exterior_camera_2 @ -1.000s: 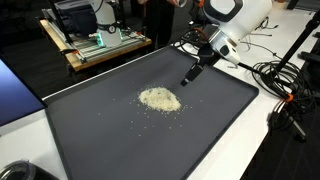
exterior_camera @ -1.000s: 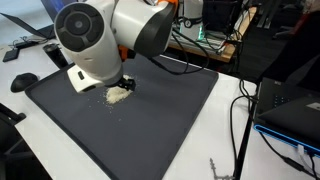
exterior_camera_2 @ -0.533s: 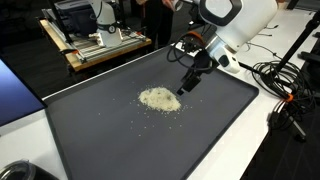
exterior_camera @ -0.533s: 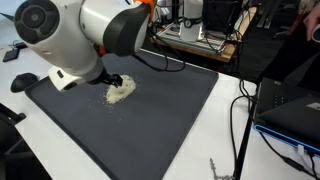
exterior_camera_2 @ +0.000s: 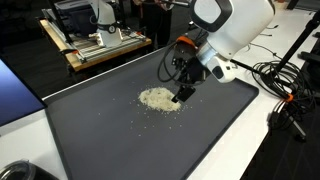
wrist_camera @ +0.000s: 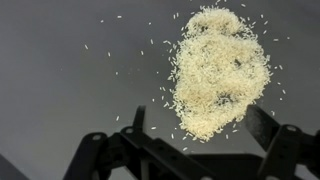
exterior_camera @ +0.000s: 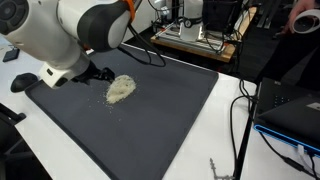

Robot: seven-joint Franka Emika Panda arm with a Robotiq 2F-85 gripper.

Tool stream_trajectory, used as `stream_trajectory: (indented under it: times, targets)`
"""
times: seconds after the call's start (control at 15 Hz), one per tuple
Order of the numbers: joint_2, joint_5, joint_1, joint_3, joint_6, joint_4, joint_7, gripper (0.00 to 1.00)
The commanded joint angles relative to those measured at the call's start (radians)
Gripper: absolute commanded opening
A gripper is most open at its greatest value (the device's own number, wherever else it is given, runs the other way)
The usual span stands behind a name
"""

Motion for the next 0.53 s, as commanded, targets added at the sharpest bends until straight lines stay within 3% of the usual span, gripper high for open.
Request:
stream_trajectory:
  times: [0.0, 0.47]
  targets:
    - [0.015, 0.056, -0.062, 0.043, -0.010, 0.043, -0.108, 1.00]
    - [-0.039, 0.140, -0.187, 0.113, 0.086, -0.046, -0.220, 1.00]
